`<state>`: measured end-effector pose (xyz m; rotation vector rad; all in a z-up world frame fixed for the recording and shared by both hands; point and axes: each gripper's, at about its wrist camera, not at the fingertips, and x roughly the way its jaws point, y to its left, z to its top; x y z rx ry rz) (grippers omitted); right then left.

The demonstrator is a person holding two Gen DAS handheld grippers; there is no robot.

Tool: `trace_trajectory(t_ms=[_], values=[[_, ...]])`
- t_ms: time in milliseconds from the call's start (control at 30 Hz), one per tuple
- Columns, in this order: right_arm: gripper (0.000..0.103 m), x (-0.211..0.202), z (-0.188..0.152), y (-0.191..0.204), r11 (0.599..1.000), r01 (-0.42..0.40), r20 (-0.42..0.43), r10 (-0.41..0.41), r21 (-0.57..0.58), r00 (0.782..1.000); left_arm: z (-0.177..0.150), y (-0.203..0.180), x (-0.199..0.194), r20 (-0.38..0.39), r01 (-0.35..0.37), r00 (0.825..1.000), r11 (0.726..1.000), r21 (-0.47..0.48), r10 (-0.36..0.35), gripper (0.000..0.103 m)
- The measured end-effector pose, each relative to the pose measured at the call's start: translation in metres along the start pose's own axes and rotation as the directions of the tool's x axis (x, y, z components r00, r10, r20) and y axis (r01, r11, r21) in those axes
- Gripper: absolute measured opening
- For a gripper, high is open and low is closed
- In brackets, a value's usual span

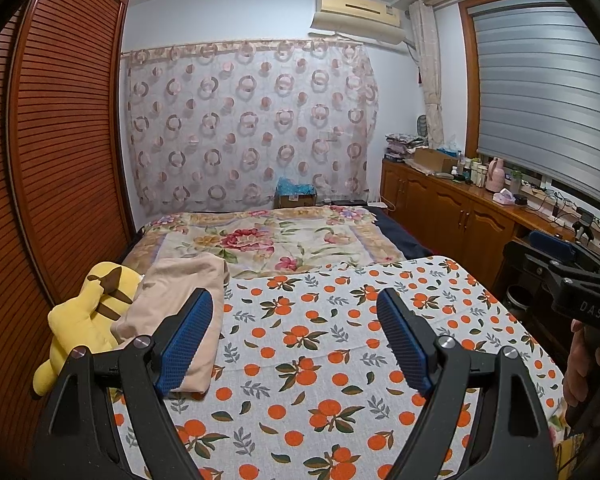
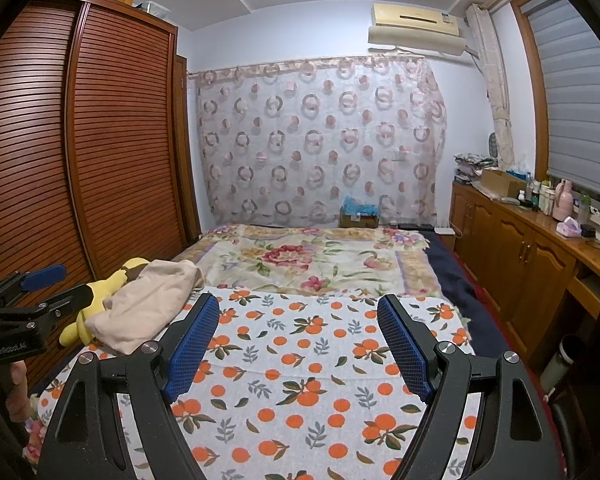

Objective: Fold small clothes

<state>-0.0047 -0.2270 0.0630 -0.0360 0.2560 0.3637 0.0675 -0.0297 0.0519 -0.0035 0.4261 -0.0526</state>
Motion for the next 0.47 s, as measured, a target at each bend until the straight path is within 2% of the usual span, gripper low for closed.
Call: trace_trajectory(t_ms=[467], values=[[0.083,0.0009,0.003,0.0014,1.0,0.003,0.006,-0.003,-0.004,1.0,-0.0004,0.0007,-0.0012,0.001,0.0,1.0,1.0,0.0,0.0,0.085]])
